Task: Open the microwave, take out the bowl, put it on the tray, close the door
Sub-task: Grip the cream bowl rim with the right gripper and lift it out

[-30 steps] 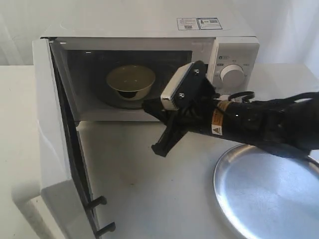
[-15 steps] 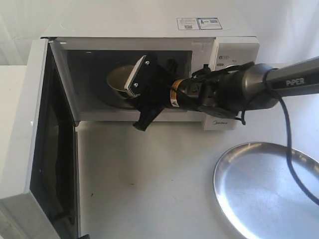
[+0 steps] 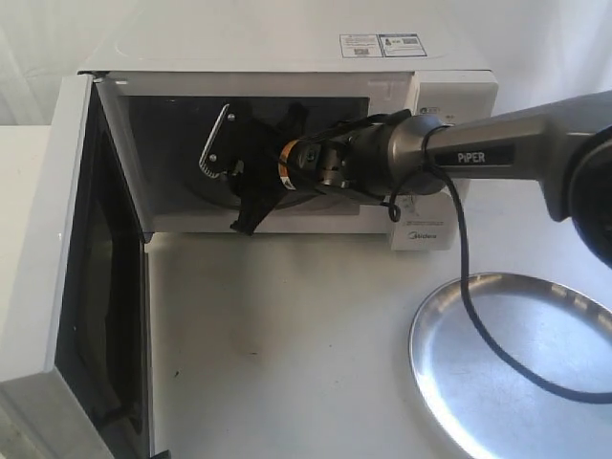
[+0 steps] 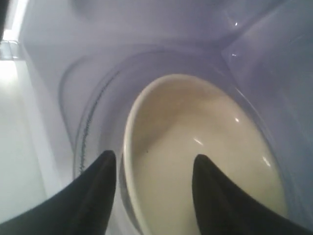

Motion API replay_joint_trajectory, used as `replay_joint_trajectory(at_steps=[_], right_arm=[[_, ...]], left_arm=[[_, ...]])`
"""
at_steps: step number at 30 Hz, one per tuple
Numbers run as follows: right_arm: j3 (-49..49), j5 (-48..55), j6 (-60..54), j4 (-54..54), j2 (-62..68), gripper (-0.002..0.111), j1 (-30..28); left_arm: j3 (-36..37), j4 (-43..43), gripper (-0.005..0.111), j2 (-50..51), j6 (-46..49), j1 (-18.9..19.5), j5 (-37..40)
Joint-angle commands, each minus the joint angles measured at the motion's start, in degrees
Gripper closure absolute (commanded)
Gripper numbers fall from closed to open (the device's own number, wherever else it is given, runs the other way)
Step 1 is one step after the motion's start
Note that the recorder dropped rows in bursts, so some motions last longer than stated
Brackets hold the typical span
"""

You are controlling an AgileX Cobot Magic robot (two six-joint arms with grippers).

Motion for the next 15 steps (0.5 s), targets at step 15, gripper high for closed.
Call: replay_joint_trajectory(at_steps=[15], right_arm=[[5.1,7.4,8.5,2.4,-6.6,0.108,6.6]], left_arm=[[-0.2,-0.5,0.107,-0.1,0.0,0.0,-0.2]])
